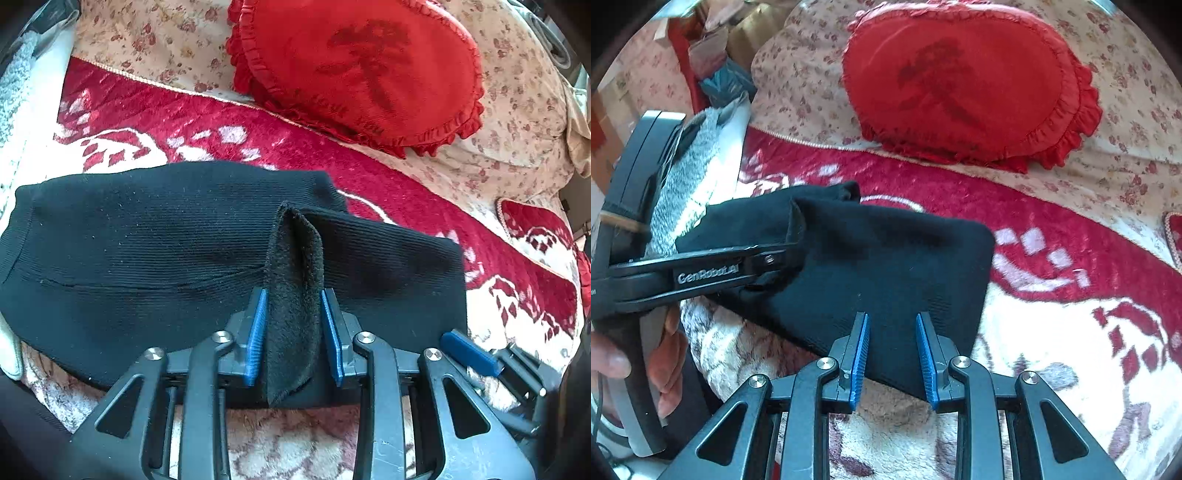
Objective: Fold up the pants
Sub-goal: 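Lay the folded end down with the right gripper and release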
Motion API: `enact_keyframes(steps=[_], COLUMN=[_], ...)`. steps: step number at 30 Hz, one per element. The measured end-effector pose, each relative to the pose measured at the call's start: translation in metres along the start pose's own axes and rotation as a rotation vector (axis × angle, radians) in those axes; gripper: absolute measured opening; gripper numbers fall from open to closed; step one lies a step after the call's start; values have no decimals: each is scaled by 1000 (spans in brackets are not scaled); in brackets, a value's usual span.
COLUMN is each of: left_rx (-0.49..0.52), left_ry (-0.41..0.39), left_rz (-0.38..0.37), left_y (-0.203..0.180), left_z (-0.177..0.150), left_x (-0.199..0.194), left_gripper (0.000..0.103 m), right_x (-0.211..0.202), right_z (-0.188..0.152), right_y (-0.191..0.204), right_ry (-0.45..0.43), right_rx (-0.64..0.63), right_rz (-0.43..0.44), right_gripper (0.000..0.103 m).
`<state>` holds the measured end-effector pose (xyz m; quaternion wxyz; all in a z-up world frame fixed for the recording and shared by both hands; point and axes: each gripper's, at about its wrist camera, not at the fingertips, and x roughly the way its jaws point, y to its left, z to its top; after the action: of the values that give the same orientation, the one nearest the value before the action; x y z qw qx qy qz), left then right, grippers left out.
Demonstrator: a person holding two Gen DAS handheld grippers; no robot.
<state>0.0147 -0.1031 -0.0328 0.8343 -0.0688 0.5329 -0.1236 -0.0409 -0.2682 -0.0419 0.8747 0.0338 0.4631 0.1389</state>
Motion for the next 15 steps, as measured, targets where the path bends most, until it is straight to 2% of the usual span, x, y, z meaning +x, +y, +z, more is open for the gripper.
enact_keyframes(steps=[5, 15], left_rx=[-1, -4], left_ry=[-4, -27], left_rz=[-5, 8], left_y=[2, 8], left_z=[1, -2], left_x=[0, -16], left_gripper=[30, 30], right_x=[7, -7], right_z=[-5, 14], right_y=[4, 10], right_ry=[-3, -10], right_rx=[-9, 19], right_rz=[-10, 28], right_gripper=[25, 25])
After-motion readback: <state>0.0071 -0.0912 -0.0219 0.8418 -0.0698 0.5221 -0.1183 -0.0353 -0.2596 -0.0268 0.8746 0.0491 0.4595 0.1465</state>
